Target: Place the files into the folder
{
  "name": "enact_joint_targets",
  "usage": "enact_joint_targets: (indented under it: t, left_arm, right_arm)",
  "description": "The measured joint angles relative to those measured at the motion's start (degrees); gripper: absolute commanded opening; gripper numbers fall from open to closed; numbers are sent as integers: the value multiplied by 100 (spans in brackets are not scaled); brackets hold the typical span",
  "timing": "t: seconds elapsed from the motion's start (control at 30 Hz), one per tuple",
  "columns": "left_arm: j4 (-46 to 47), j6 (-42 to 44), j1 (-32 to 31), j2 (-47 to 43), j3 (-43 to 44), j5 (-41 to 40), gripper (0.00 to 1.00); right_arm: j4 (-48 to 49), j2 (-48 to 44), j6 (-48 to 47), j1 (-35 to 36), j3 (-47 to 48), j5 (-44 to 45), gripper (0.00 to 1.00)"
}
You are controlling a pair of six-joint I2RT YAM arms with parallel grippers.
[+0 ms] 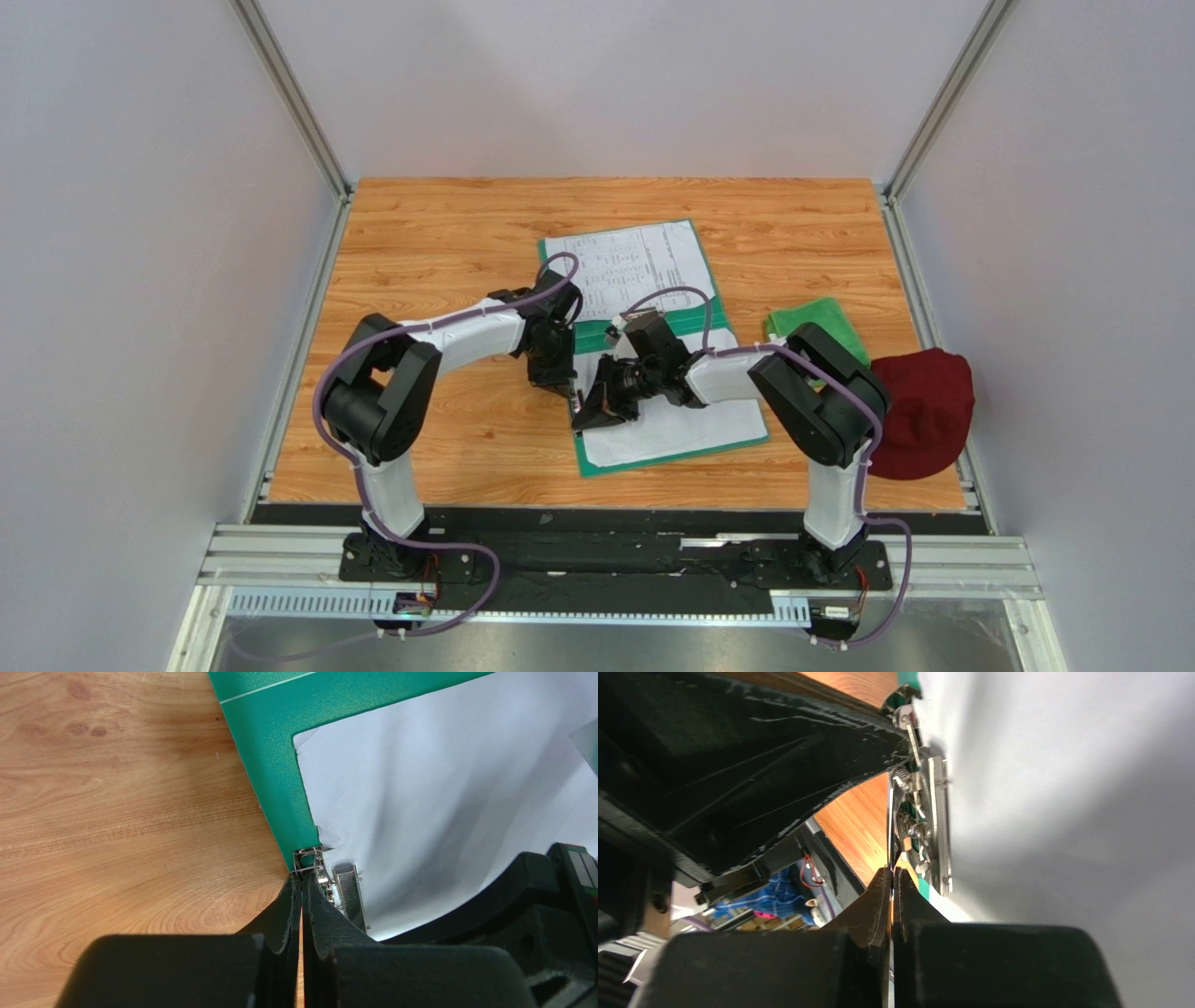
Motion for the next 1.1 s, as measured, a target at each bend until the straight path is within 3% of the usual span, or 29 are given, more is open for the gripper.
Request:
enact_joint_targets:
  t: [0.1, 0.23, 0.8, 0.93, 1.1]
  left_arm:
    - [2, 15, 4, 0, 0, 13, 0]
    - [4, 20, 7, 0, 0, 31, 0]
    - [4, 37, 15, 0, -2, 37, 0]
    - [39, 37, 76, -7, -35, 48, 0]
    - [282, 26, 142, -184, -302, 63, 0]
  right_arm:
    - [-501, -142, -225, 44, 175, 240, 5]
    - [-796, -243, -358, 57, 219, 385, 0]
    - [-1622, -173, -505, 221, 520, 997, 0]
    - [-1523, -44, -358, 282, 533, 1049, 0]
    - [-44, -87, 197, 254, -131, 737, 0]
